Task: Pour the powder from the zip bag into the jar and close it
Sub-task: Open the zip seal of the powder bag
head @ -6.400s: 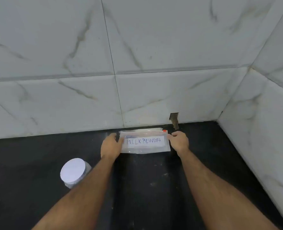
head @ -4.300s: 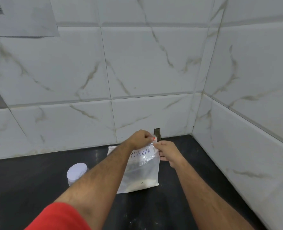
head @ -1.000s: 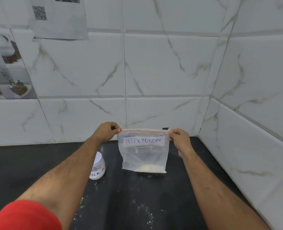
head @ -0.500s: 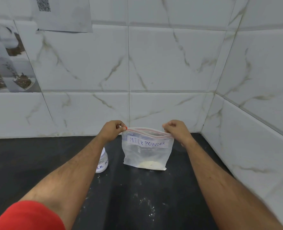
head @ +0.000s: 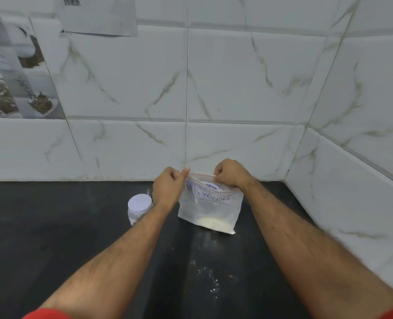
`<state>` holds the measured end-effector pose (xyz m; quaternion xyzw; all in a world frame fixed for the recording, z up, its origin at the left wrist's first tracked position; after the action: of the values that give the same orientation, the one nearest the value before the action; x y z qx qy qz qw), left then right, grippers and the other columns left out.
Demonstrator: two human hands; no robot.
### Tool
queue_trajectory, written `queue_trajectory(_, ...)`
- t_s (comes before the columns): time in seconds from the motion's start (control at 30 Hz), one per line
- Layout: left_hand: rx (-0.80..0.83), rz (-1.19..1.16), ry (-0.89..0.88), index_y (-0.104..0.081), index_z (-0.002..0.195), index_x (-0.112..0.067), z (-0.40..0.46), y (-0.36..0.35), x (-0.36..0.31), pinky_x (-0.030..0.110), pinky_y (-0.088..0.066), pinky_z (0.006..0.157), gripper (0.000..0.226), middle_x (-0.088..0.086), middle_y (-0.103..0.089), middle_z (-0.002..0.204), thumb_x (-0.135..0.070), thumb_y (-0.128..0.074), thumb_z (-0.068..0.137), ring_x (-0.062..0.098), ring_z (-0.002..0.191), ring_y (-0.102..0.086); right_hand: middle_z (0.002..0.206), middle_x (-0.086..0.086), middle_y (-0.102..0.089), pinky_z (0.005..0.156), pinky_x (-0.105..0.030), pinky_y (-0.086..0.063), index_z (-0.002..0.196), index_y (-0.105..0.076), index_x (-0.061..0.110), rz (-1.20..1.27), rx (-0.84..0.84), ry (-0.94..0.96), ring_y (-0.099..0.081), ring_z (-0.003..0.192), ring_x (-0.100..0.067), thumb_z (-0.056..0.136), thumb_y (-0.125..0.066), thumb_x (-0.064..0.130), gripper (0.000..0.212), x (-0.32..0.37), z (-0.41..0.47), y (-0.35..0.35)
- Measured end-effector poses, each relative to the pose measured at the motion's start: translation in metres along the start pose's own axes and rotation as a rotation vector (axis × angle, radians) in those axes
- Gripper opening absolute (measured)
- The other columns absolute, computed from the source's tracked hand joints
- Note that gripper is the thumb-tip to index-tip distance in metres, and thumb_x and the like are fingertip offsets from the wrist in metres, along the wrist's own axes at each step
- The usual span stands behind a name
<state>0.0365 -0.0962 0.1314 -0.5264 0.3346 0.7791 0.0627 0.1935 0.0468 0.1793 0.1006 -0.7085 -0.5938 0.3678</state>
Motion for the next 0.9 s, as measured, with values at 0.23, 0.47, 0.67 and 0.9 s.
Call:
queue_trajectory(0.23,0.251,0.164,0.052,-0.037,0.054,-0.019,-0.017,-0.036,-0.018,0.028,-0.033,0.051,0.048,-0.006,-0.046,0.052,-0.049,-0.058,0.085,0.017,0.054,-0.047,0.058,0.002,-0.063,0.043,-0.021,-0.047,0.059,-0.060,0.018,0.073,-0.036,-0.037,-0.060,0.051,-0.015,0.076,-0.064,0.004,0.023,0.005,-0.007,0.003)
queue_trajectory(0.47,0.289,0.220,-0.028,-0.037,0.055,-0.020,-0.018,-0.036,-0.022,0.027,-0.028,0.049,0.036,-0.008,-0.045,0.051,-0.034,-0.055,0.082,0.012,0.051,-0.042,0.077,-0.002,-0.071,0.063,-0.040,-0.065,0.089,-0.067,0.015,0.071,0.032,-0.077,-0.076,0.073,-0.026,0.081,-0.069,0.023,0.011,-0.002,-0.019,-0.005)
queue_trajectory(0.67,0.175,0.312,0.025,-0.056,0.064,-0.016,-0.001,-0.001,-0.020,0.025,-0.037,0.053,0.020,-0.004,-0.061,0.063,-0.032,-0.053,0.076,0.020,0.064,-0.056,0.092,-0.006,-0.064,0.067,-0.031,-0.047,0.089,-0.064,0.012,-0.105,-0.223,-0.264,-0.062,0.084,-0.031,0.083,-0.055,0.007,0.012,-0.025,-0.028,0.028)
queue_trajectory(0.9,0.204,0.325,0.024,-0.055,0.063,-0.016,0.002,-0.014,-0.048,0.024,-0.032,0.050,0.026,-0.003,-0.058,0.063,-0.036,-0.053,0.079,0.017,0.060,-0.052,0.081,-0.012,-0.072,0.069,-0.040,-0.064,0.088,-0.069,0.004,0.142,-0.136,-0.308,-0.071,0.072,-0.031,0.075,-0.048,0.002,0.025,-0.024,-0.025,0.039)
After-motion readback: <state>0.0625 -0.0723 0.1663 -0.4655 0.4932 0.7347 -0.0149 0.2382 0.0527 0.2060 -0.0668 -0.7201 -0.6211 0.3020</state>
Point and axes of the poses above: each hand's wrist, its own z-axis towards the middle knuckle, its own y-axis out of the back of the hand, x = y × z, the point moved 5 cm from there along z, towards the middle knuckle
